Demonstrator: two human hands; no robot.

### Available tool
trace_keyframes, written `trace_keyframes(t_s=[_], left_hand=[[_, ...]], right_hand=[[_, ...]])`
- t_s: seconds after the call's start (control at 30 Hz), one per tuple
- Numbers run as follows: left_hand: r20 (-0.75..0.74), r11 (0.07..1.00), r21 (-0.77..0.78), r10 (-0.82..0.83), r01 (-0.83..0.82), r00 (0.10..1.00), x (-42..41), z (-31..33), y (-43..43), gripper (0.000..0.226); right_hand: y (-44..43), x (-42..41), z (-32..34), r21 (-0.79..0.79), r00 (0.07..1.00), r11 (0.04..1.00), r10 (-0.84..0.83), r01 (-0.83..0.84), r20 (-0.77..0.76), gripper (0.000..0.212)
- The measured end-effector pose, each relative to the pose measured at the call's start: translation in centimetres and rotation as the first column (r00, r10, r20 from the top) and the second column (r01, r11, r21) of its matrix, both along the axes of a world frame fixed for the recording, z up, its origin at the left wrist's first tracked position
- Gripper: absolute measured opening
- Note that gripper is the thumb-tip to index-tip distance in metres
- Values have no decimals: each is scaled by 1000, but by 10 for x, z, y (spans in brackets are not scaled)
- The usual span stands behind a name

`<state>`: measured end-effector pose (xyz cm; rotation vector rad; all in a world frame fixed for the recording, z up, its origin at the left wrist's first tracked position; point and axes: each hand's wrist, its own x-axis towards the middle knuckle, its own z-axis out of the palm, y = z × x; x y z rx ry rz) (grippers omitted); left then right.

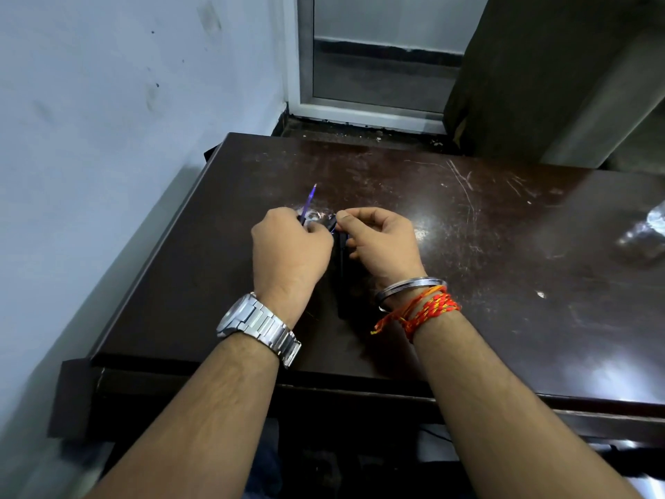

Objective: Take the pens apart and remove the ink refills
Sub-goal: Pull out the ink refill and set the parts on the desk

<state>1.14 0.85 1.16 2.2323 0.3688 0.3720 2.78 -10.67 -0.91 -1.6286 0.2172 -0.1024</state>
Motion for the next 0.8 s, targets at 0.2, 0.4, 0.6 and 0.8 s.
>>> trace_keyframes(t_s=[0.2,0.4,0.6,0.8], left_hand=[[74,980,-20,-195,197,978,-8,1,-13,23],[7,980,-32,-196,196,981,-8,-1,-13,20],[-61,983,-48,-178,175,982,-11,2,-12,13],[-17,1000,-16,-22,22,1000,-12,6,-4,15]], right_hand=[[6,-5,3,222,994,969,98,-105,40,18],[1,-2,9,185,997,983,1,-14,71,21],[-5,4,11,301,993,952,-80,51,84,17],[-19,9,13,404,961,890,-263,211,79,19]])
